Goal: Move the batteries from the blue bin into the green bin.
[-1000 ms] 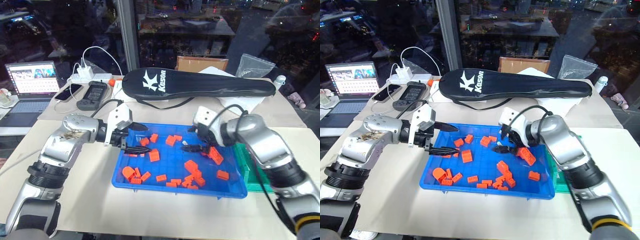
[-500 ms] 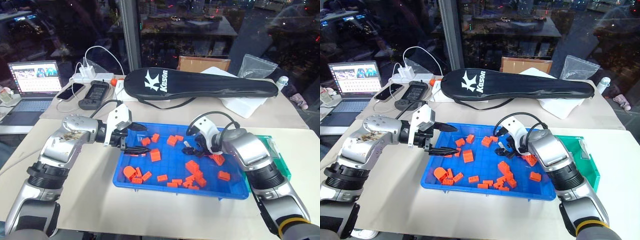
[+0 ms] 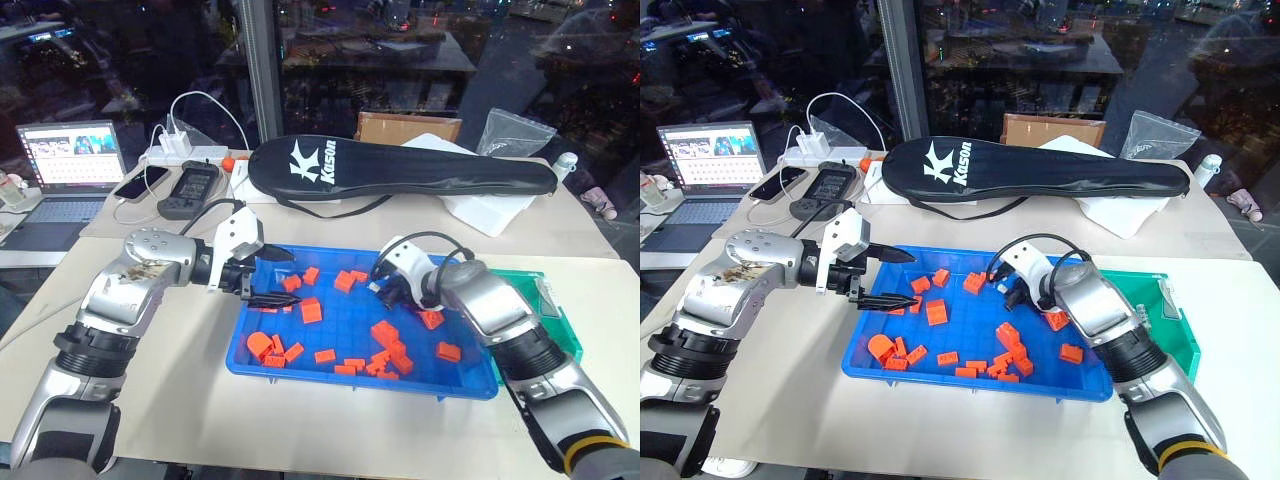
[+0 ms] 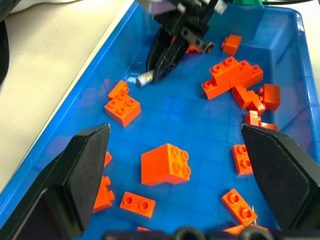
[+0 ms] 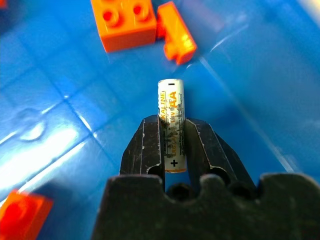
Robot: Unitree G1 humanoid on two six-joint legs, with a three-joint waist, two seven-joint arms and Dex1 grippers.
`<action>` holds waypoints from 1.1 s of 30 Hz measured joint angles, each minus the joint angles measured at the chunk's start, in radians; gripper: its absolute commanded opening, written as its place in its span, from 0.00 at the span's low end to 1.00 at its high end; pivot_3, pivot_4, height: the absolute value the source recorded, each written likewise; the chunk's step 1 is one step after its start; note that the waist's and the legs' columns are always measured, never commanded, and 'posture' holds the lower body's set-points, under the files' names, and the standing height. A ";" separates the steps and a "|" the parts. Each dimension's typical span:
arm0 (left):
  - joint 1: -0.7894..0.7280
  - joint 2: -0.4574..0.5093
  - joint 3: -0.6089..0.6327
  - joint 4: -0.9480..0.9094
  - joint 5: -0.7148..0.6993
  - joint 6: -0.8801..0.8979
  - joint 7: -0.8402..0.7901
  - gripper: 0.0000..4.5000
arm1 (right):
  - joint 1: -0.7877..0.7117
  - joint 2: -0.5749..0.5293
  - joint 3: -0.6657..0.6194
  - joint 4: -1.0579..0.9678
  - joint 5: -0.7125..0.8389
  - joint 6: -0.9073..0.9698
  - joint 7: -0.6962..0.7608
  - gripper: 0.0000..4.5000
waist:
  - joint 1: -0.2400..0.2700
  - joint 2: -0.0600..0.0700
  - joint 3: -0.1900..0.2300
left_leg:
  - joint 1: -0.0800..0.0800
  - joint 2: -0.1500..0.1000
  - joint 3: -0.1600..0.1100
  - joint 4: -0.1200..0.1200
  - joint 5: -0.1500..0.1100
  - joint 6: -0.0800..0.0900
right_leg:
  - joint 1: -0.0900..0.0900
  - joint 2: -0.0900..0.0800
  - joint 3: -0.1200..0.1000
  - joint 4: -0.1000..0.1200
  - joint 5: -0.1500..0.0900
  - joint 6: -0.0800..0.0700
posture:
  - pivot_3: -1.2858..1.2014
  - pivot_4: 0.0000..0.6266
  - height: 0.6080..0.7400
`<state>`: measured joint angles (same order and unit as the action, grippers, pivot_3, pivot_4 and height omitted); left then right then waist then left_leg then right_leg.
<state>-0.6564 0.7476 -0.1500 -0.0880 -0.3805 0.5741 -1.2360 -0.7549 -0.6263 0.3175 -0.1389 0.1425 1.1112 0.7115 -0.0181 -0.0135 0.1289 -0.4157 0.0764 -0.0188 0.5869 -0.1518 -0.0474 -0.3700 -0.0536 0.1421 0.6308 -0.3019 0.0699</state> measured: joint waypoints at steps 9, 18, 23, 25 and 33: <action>-0.079 -0.090 -0.003 0.093 0.002 -0.010 0.017 1.00 | 0.121 -0.430 -0.410 -0.169 0.137 0.067 0.162 0.06 | 0.027 0.000 -0.001 | -0.004 -0.002 -0.001 0.001 -0.001 0.001 | 0.003 -0.001 -0.001 -0.006 0.000 0.000 | 0.52 0.24 0.97; -0.132 -0.145 -0.038 0.144 0.049 -0.030 0.048 1.00 | 0.462 -0.496 -0.508 -0.204 0.157 0.074 0.159 0.06 | -0.016 0.004 -0.003 | -0.001 -0.002 -0.003 0.002 -0.001 0.001 | 0.004 0.000 0.001 -0.002 -0.002 0.001 | 0.52 0.24 0.97; -0.131 -0.144 -0.044 0.144 0.065 -0.032 0.047 1.00 | 0.540 -0.491 -0.502 -0.203 0.157 0.071 0.132 0.32 | -0.020 0.004 -0.002 | -0.002 -0.004 -0.003 0.003 -0.001 0.001 | 0.004 -0.001 0.001 -0.002 -0.004 0.005 | 0.52 0.24 0.97; -0.130 -0.144 -0.044 0.144 0.068 -0.034 0.049 1.00 | 0.532 -0.485 -0.509 -0.201 0.165 0.071 0.127 0.48 | -0.021 0.004 -0.002 | -0.001 -0.004 -0.003 0.003 -0.001 0.001 | 0.005 -0.001 0.001 -0.002 -0.004 0.005 | 0.52 0.24 0.97; -0.129 -0.169 0.022 0.168 0.091 -0.120 0.169 1.00 | 0.501 -0.462 -0.615 -0.194 0.192 -0.010 0.101 0.79 | -0.018 0.004 -0.002 | -0.002 -0.005 -0.004 0.002 -0.001 0.001 | 0.005 -0.001 0.001 -0.003 -0.004 0.006 | 0.52 0.24 0.97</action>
<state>-0.7852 0.5791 -0.1277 0.0805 -0.2899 0.4543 -1.0670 -0.2538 -1.0886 -0.2973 -0.3329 0.3340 1.1016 0.8120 -0.0364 -0.0098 0.1265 -0.4172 0.0715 -0.0228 0.5890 -0.1524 -0.0462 -0.3648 -0.0549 0.1429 0.6283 -0.3061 0.0757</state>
